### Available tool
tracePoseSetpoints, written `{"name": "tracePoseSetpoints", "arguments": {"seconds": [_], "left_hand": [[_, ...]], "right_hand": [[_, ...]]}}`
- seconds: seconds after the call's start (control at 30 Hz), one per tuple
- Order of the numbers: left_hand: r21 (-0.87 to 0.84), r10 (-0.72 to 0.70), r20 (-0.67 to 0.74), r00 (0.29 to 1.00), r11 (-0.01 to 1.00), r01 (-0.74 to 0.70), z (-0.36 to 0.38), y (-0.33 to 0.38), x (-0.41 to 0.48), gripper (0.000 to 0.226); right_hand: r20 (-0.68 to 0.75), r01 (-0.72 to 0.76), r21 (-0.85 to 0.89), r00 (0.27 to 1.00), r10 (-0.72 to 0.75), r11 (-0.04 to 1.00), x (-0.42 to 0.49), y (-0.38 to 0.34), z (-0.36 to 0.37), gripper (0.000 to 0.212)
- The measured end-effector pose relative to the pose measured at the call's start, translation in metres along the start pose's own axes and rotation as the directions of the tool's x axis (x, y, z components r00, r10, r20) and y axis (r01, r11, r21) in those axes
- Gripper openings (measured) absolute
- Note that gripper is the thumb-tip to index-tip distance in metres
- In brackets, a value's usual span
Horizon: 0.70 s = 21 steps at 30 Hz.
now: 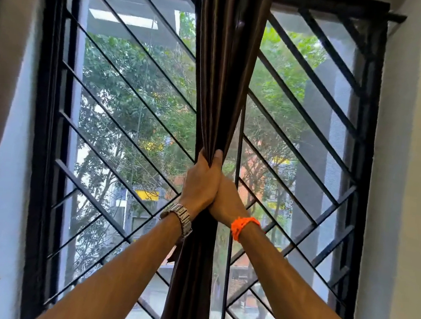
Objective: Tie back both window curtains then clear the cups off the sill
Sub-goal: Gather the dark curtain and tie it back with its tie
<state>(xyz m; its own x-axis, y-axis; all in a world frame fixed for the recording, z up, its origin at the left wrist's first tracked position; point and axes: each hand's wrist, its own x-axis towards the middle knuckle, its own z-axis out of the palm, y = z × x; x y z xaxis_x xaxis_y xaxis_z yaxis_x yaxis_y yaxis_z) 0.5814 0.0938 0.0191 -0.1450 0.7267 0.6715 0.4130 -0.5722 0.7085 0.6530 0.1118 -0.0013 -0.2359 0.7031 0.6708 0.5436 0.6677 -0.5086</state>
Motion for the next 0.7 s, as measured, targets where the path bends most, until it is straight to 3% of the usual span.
{"name": "tracePoseSetpoints", "arguments": {"seconds": [0.13, 0.23, 0.3, 0.4, 0.53, 0.6, 0.63, 0.7], "left_hand": [[0.11, -0.007, 0.01, 1.0, 0.994, 0.005, -0.004, -0.004, 0.0, 0.081], [0.208, -0.009, -0.057, 0.998, 0.978, 0.021, -0.006, -0.006, 0.006, 0.053], [0.233, -0.015, -0.094, 0.995, 0.972, 0.037, -0.007, -0.005, 0.007, 0.037], [0.196, -0.026, -0.118, 0.993, 0.979, 0.048, -0.008, -0.007, 0.007, 0.039], [0.149, 0.003, -0.056, 0.998, 0.989, 0.005, -0.012, -0.006, 0.004, 0.045], [0.106, 0.024, -0.033, 0.999, 0.994, -0.02, -0.016, -0.004, 0.002, 0.046], [0.082, 0.023, -0.015, 1.0, 0.996, -0.021, -0.018, -0.003, 0.002, 0.046], [0.029, 0.003, 0.047, 0.999, 1.0, -0.005, -0.024, 0.0, -0.001, 0.04]], "right_hand": [[0.1, -0.083, 0.124, 0.992, 0.071, 0.989, -0.008, -0.004, 0.004, 0.038], [0.19, 0.015, 0.163, 0.981, -0.047, 0.986, -0.012, 0.007, 0.002, 0.051], [0.198, -0.017, 0.333, 0.979, -0.052, 0.943, -0.012, 0.021, -0.002, 0.051], [0.062, -0.09, 0.638, 0.996, 0.065, 0.765, -0.01, 0.036, -0.01, 0.047], [-0.177, -0.134, 0.61, 0.937, 0.3, 0.781, 0.011, 0.063, -0.005, 0.031], [-0.084, -0.219, 0.613, 0.937, 0.338, 0.76, 0.019, 0.066, 0.0, 0.057], [-0.015, -0.232, 0.671, 0.945, 0.326, 0.704, 0.024, 0.068, 0.002, 0.067], [0.132, -0.249, 0.808, 0.96, 0.248, 0.534, 0.028, 0.072, 0.006, 0.066]]}}
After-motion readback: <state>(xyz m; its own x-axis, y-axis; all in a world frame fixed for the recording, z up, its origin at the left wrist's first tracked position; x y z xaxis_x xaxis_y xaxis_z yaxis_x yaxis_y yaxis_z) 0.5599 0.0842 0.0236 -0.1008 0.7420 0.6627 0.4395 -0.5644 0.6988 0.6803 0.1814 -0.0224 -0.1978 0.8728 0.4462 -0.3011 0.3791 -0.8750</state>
